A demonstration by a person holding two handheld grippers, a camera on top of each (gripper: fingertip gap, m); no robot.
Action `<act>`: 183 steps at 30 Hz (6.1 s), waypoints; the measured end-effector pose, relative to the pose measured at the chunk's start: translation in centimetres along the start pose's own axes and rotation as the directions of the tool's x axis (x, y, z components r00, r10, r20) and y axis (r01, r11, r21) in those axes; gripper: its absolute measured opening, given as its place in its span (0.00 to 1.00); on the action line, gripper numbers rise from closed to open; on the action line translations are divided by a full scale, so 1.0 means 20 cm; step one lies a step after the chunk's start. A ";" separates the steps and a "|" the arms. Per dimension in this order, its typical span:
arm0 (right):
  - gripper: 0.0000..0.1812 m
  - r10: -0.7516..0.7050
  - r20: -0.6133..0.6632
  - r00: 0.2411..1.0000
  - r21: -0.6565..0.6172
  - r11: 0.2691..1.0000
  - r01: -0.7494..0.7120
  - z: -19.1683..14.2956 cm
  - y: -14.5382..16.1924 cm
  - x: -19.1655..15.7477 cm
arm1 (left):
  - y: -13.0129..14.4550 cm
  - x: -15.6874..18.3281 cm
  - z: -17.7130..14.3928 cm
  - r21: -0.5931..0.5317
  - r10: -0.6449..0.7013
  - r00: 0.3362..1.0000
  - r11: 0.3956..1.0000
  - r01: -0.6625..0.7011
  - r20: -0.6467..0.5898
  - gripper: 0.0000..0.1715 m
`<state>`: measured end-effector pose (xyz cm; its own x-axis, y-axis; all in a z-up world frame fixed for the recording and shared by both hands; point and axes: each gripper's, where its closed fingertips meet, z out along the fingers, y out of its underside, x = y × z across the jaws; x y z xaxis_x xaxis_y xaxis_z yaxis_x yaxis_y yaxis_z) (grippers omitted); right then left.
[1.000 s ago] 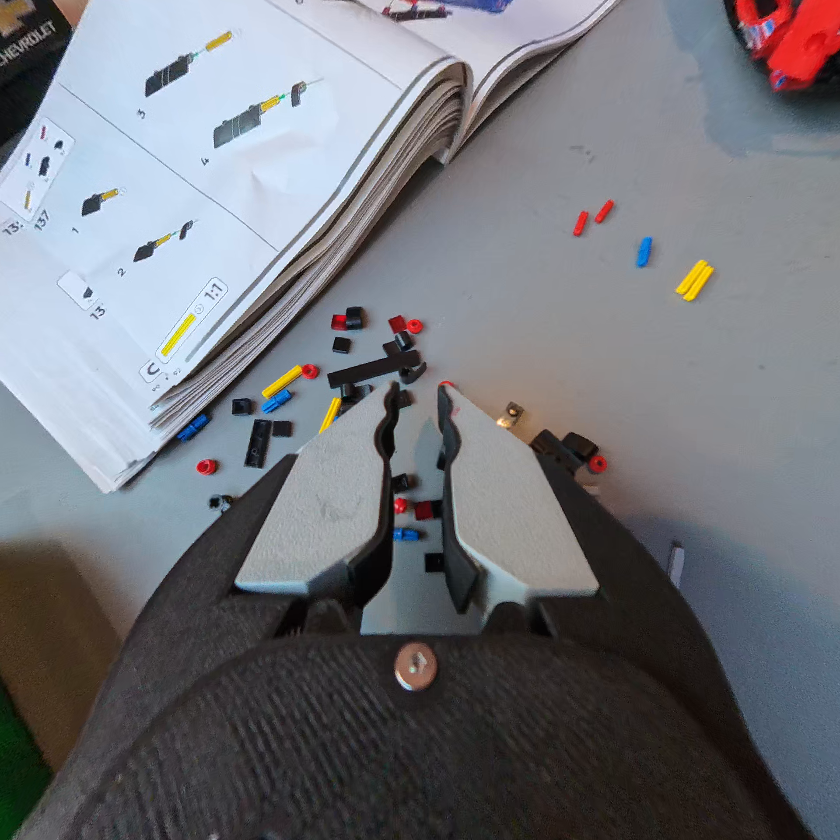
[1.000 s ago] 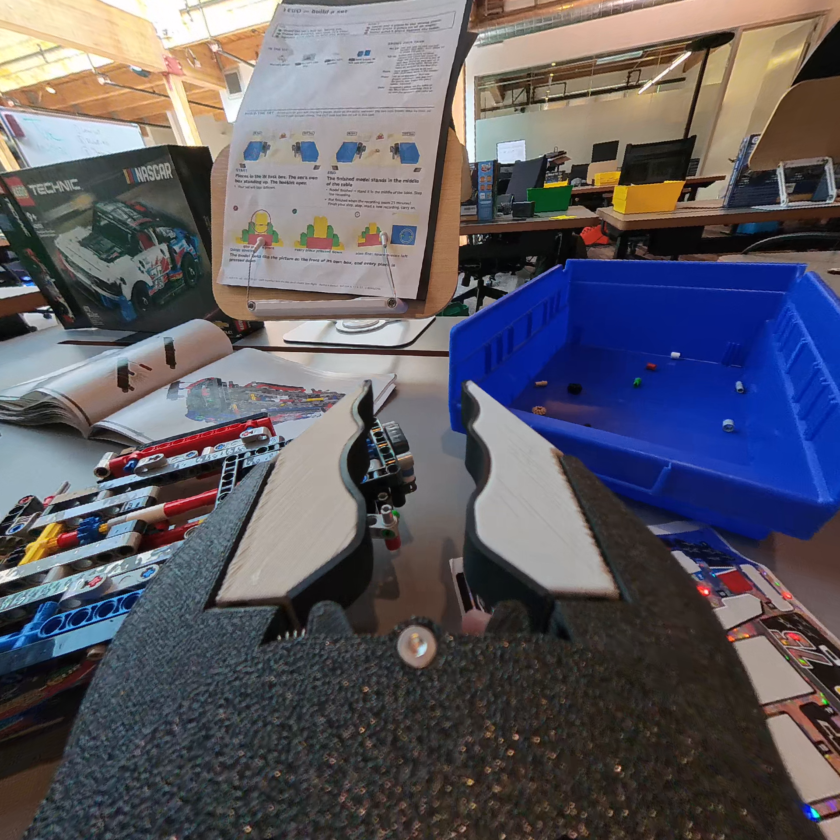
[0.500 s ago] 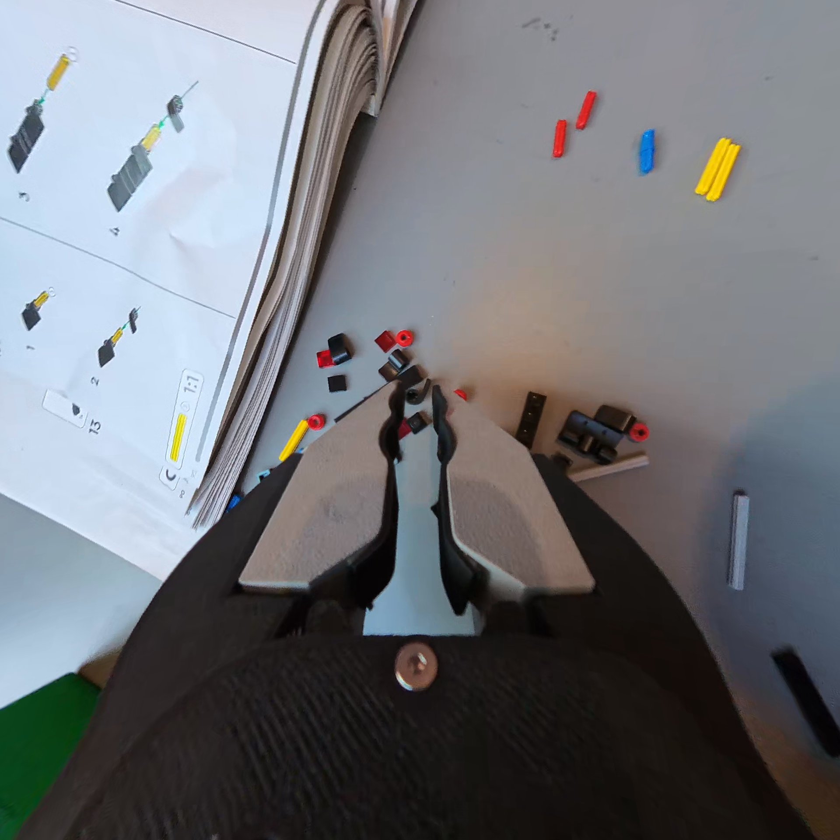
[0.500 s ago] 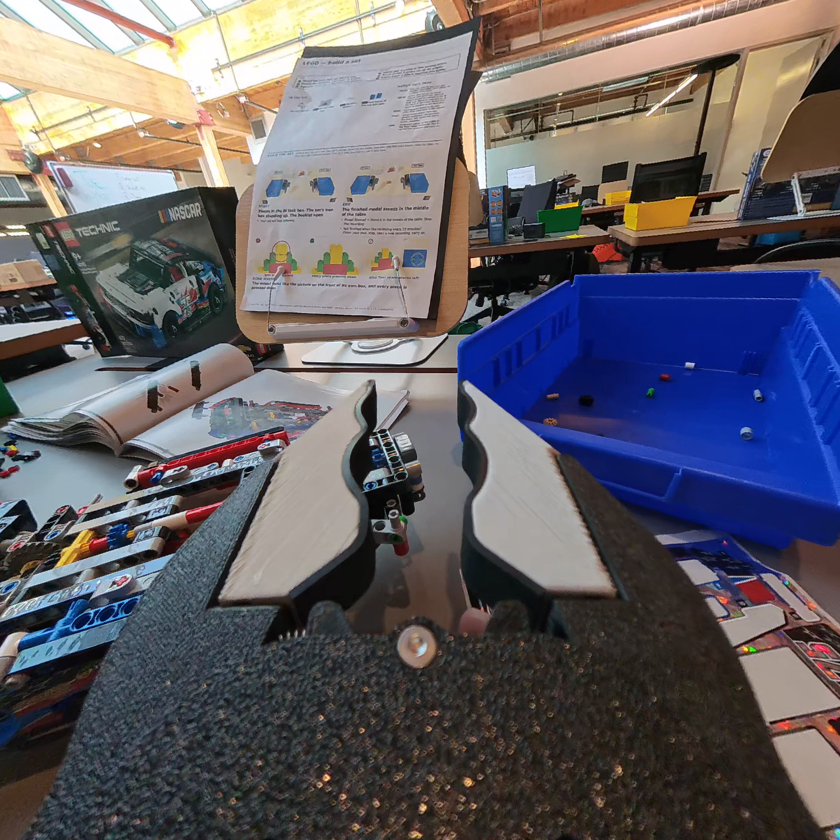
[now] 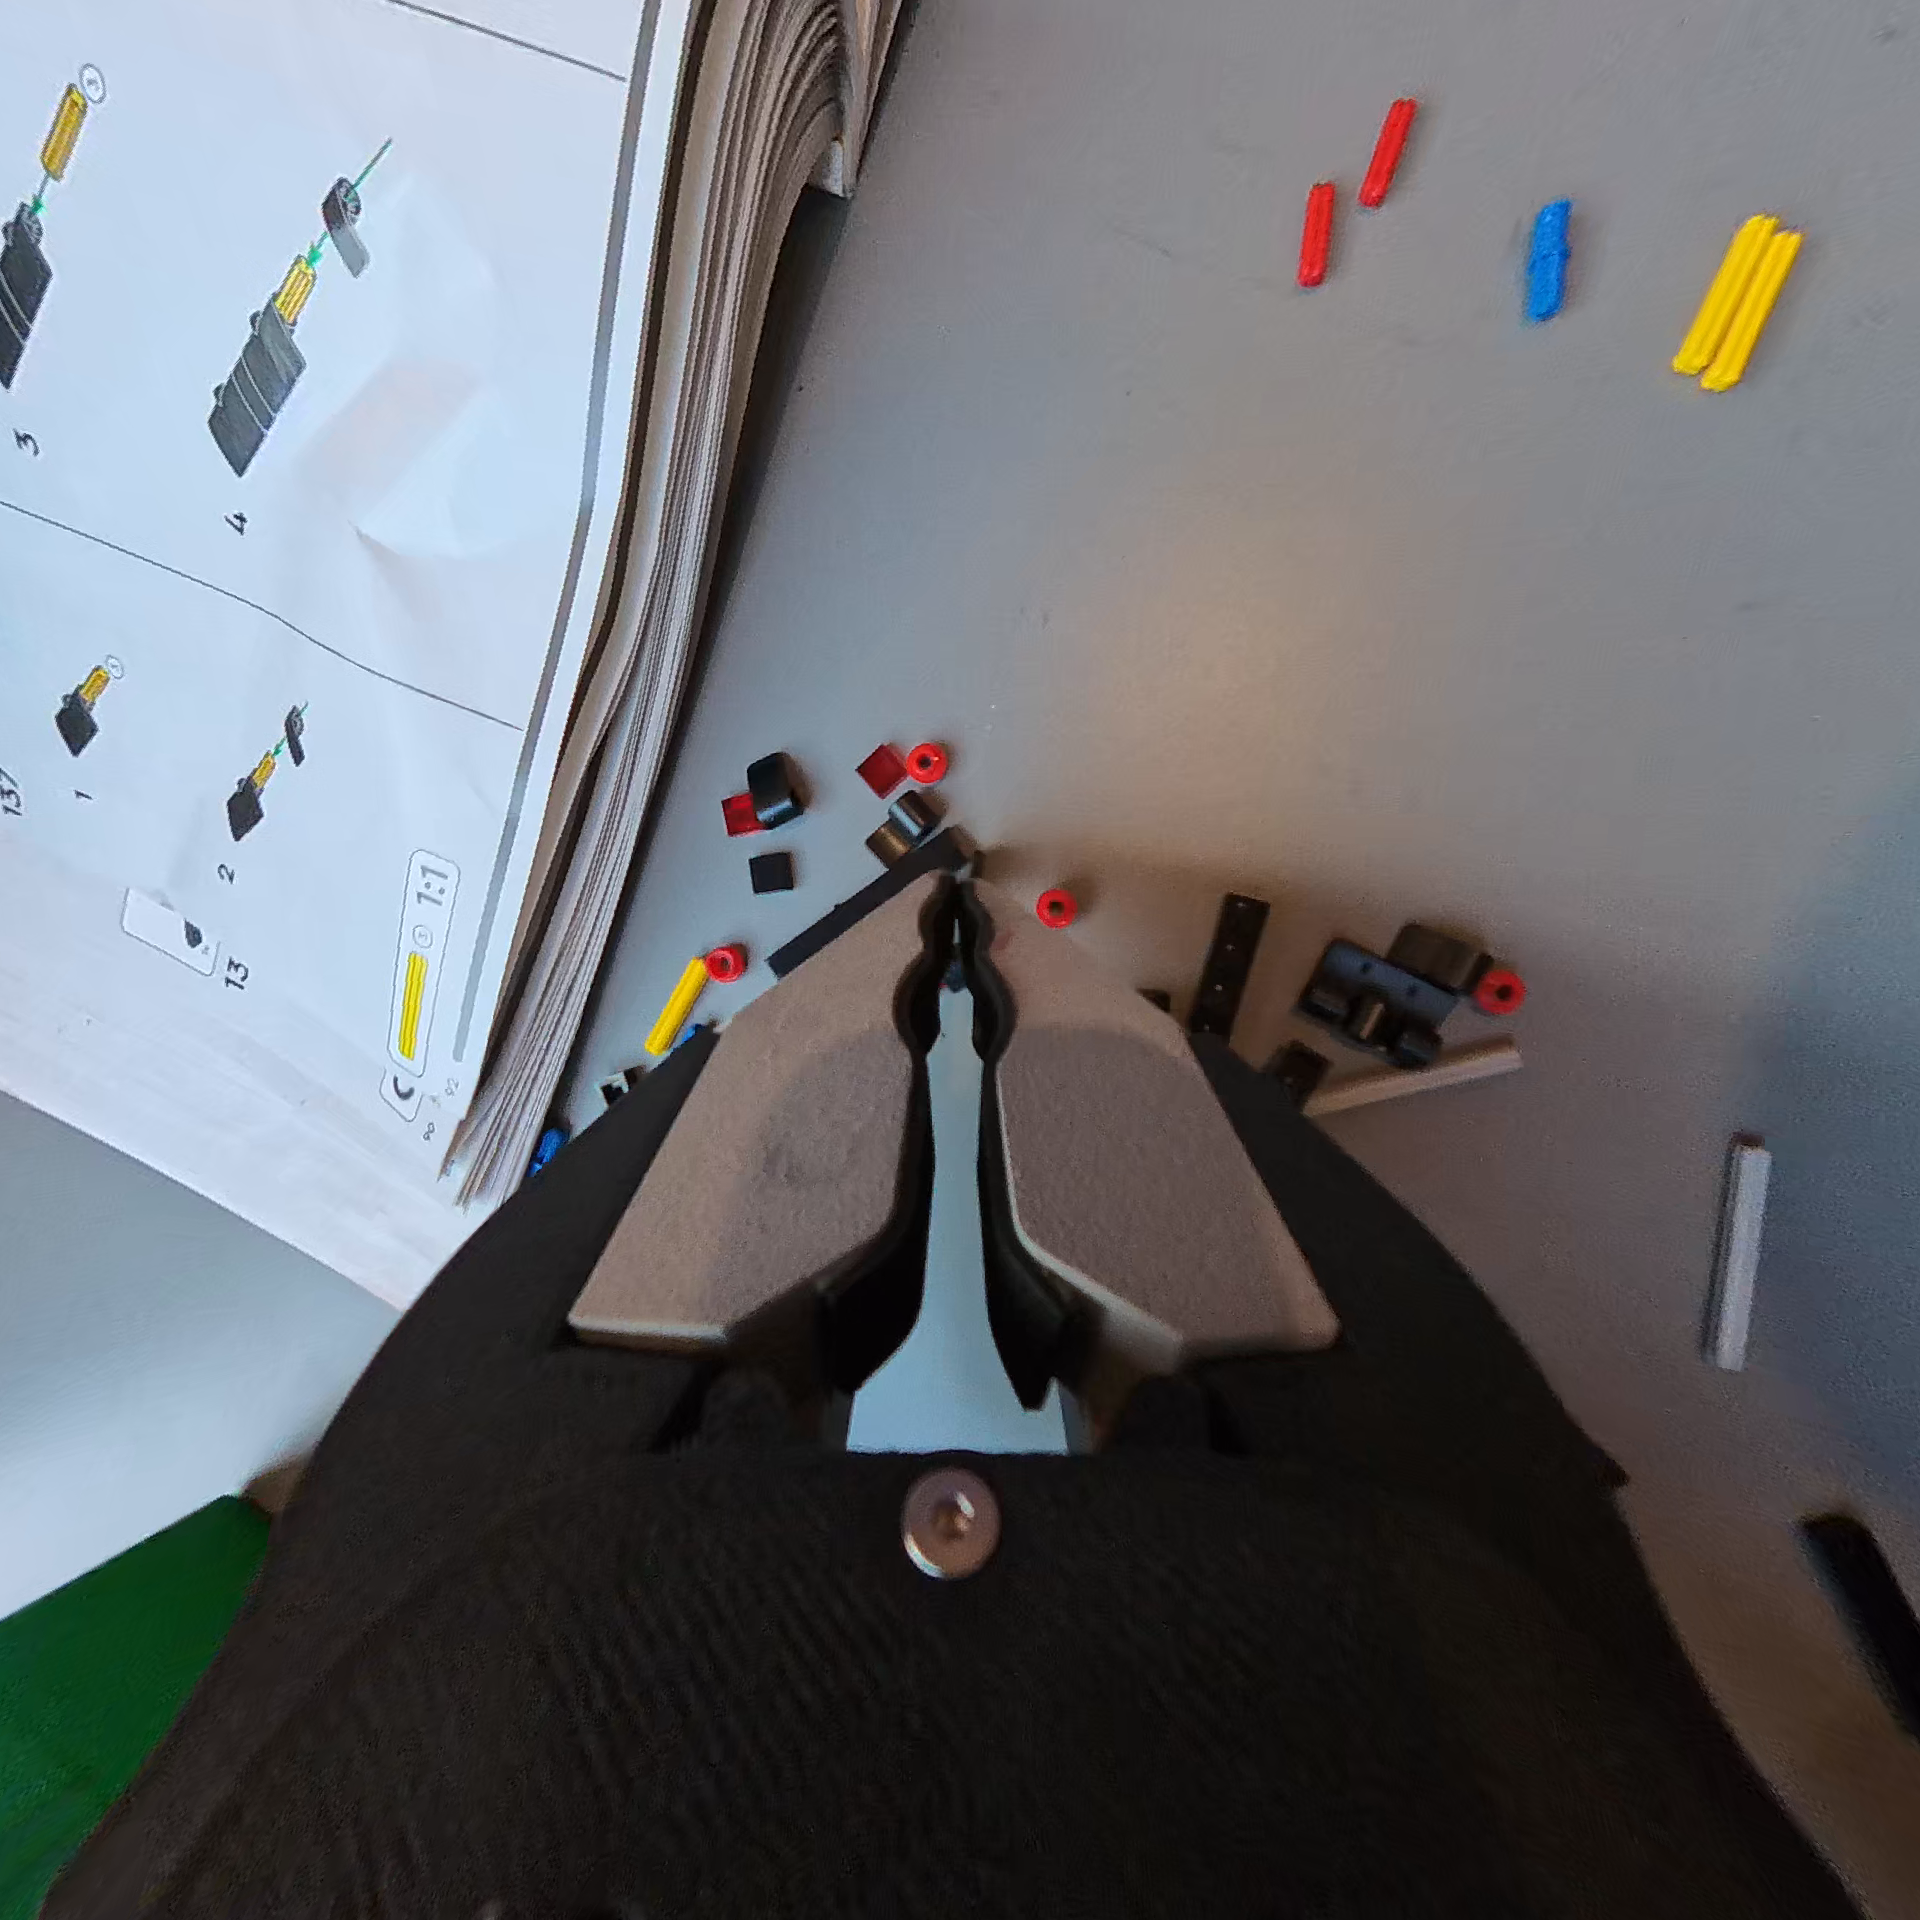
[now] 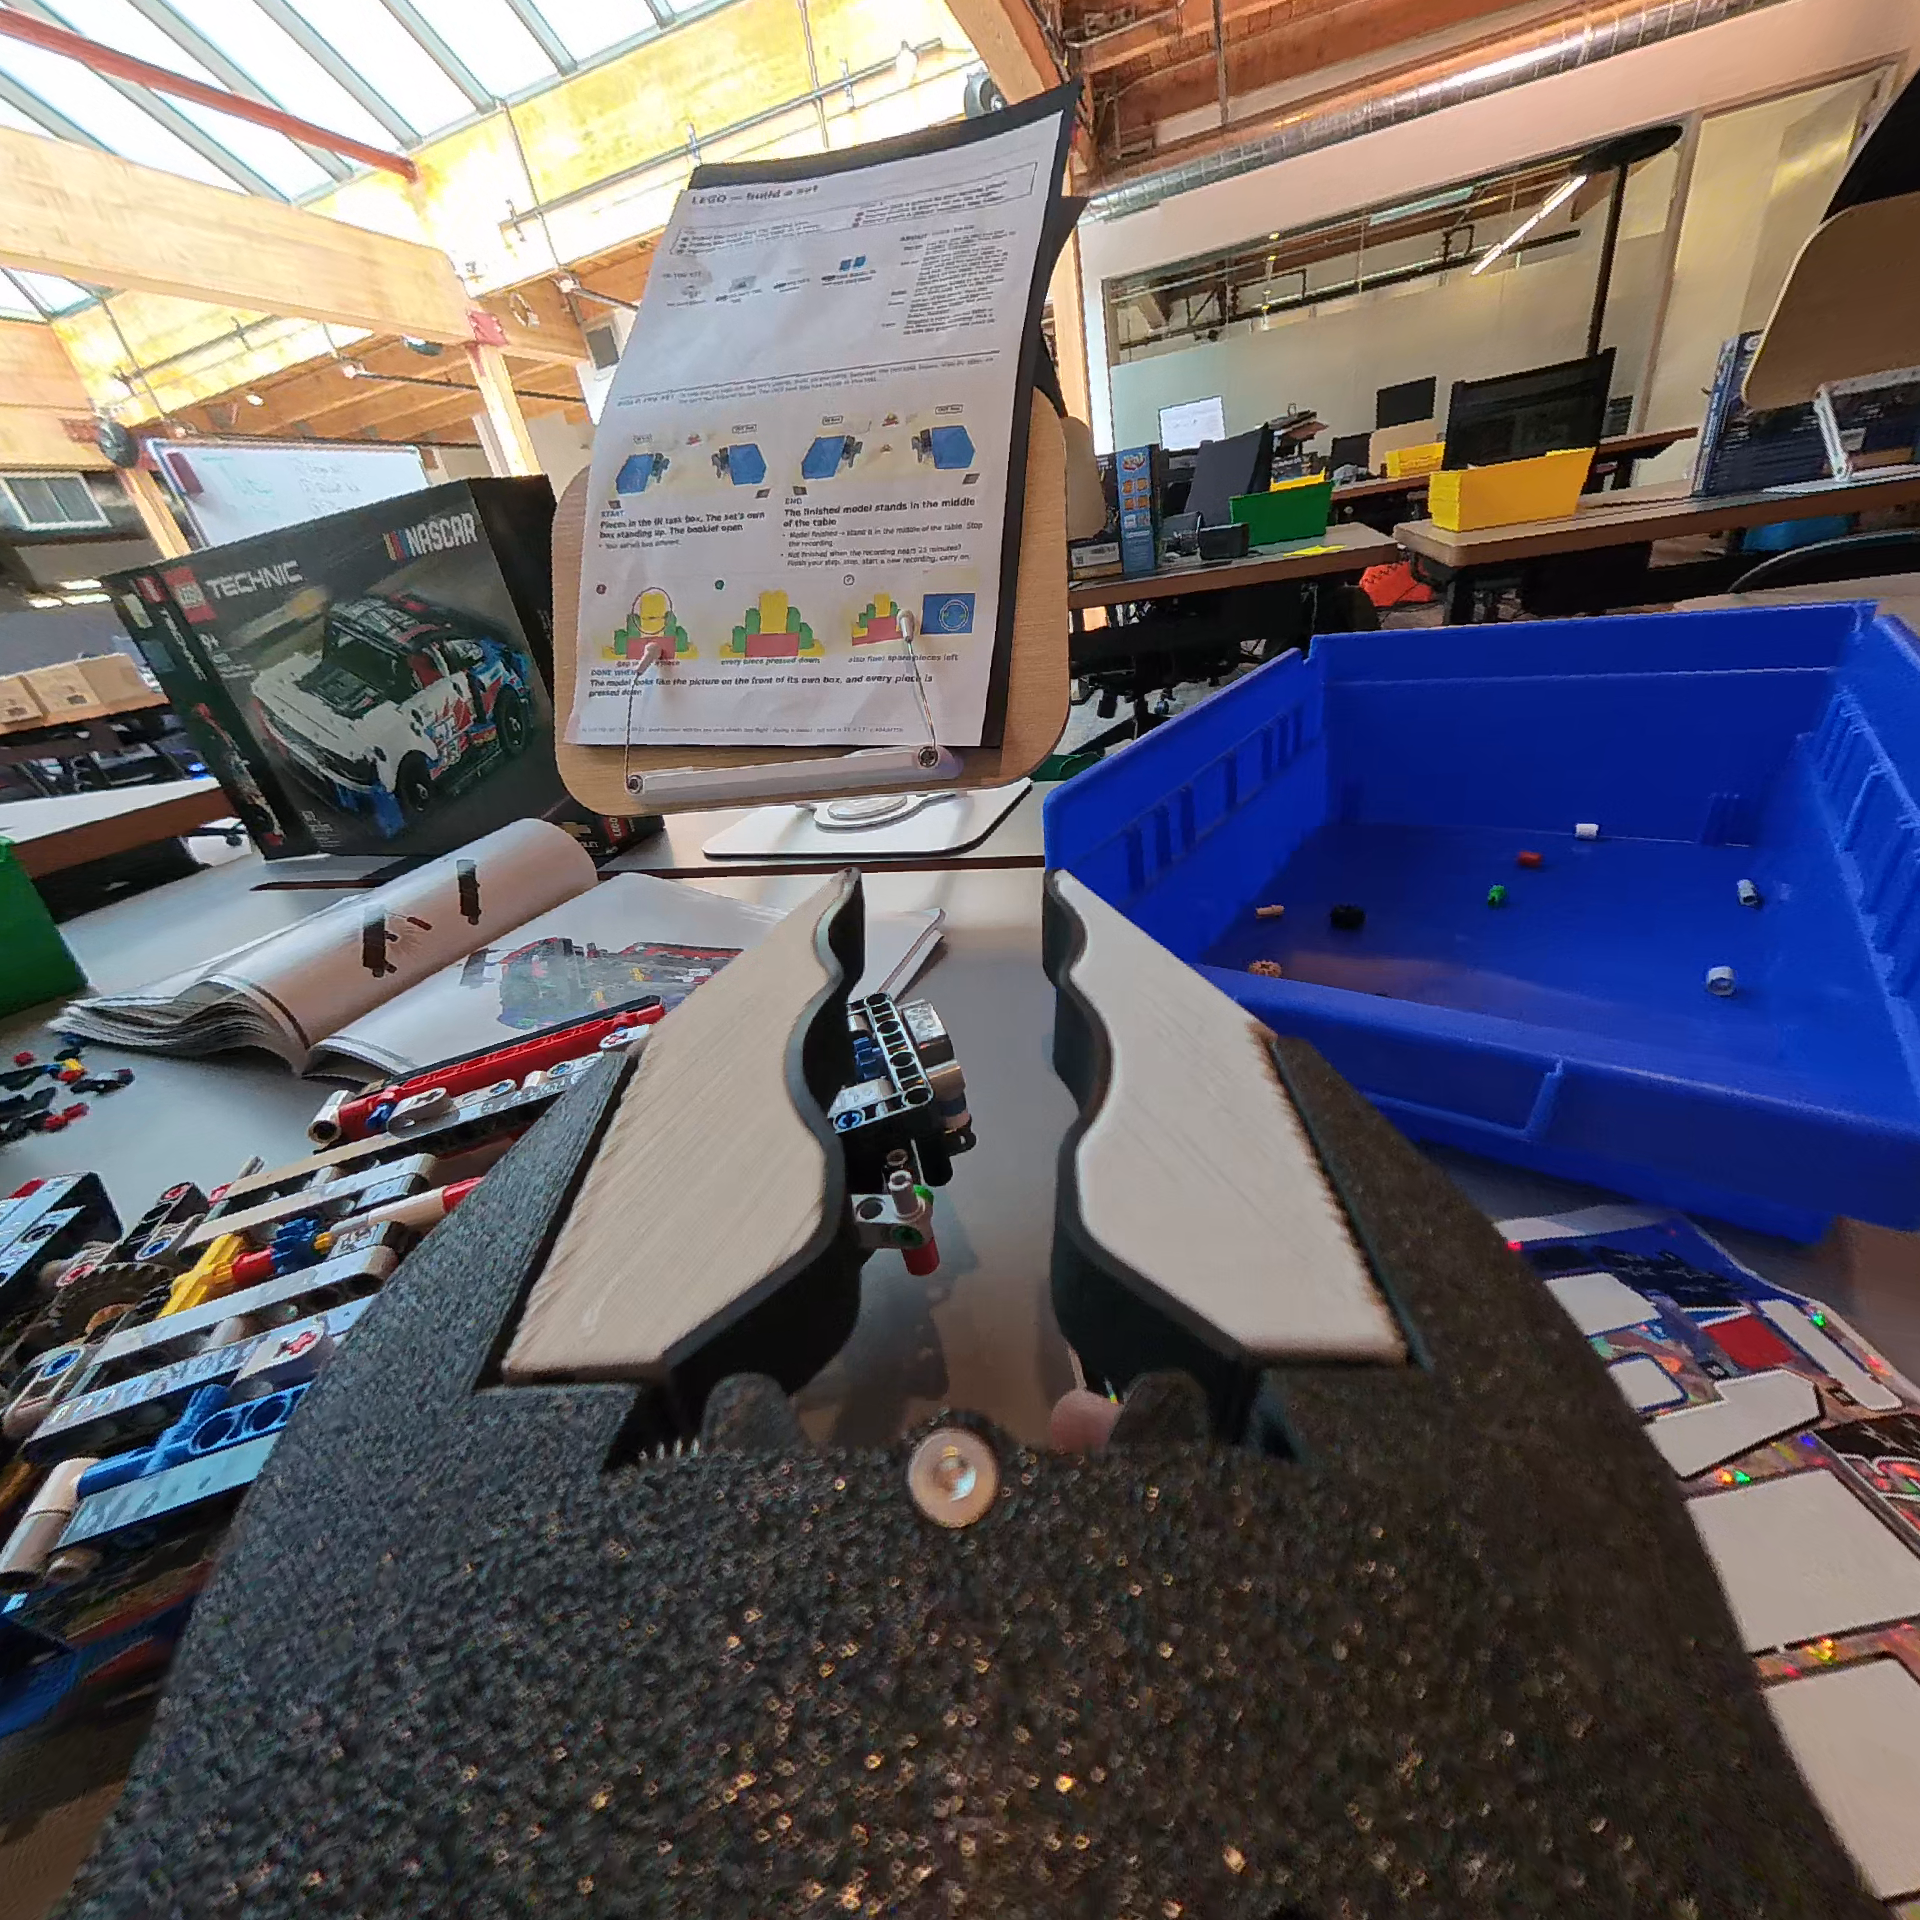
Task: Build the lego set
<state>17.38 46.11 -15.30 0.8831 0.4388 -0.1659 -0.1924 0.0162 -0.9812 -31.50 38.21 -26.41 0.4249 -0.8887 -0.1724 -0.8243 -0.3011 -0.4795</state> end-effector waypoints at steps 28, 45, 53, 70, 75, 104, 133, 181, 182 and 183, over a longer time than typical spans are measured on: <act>0.18 0.023 0.023 0.999 0.006 1.000 -0.023 0.00 0.00 -0.02 | -0.37 0.11 0.05 0.070 0.139 0.984 0.989 -0.131 -0.114 0.03; 0.16 0.058 0.044 0.997 -0.001 0.998 -0.058 0.00 0.00 -0.05 | -0.46 0.18 0.12 -0.020 0.154 0.975 0.987 -0.159 -0.158 0.09; 0.16 0.061 0.048 0.997 -0.003 0.998 -0.061 0.00 0.01 -0.05 | -0.11 0.17 -0.23 -0.068 0.028 0.998 0.997 -0.032 -0.058 0.08; 0.16 0.066 0.034 0.997 0.004 0.998 -0.066 0.00 0.00 -0.04 | 0.19 0.24 -0.31 -0.144 -0.125 0.991 0.983 0.118 -0.042 0.05; 0.16 0.069 0.038 0.997 0.003 0.998 -0.070 0.00 0.00 -0.04 | 0.16 0.22 -0.25 -0.121 -0.100 0.994 0.988 0.094 -0.048 0.05; 0.16 0.075 0.055 0.996 0.000 0.997 -0.075 0.00 0.01 -0.06 | 0.30 -0.26 -0.39 -0.031 -0.490 0.824 0.855 0.518 0.284 0.13; 0.16 0.064 0.064 0.996 -0.026 0.998 -0.062 0.02 0.03 -0.09 | 0.76 0.09 -0.56 -0.213 -0.484 0.772 0.772 0.598 0.413 0.19; 0.16 0.061 0.086 0.994 -0.035 0.998 -0.059 0.02 0.03 -0.11 | 0.44 0.30 -0.36 -0.235 -0.239 0.971 0.944 0.232 -0.001 0.09; 0.16 0.061 0.085 0.995 -0.035 0.998 -0.059 0.02 0.03 -0.11 | 0.42 0.28 -0.37 -0.217 -0.241 0.970 0.947 0.238 0.011 0.09; 0.16 0.061 0.084 0.995 -0.036 0.998 -0.058 0.02 0.03 -0.11 | 0.39 0.26 -0.38 -0.194 -0.247 0.969 0.949 0.248 0.029 0.08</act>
<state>15.19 45.52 -15.48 0.8307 0.5130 -0.2162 -0.2277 -0.0413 -0.9729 -38.68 28.68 -24.55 0.6260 -0.7763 -0.0740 -0.7498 -0.5731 -0.3305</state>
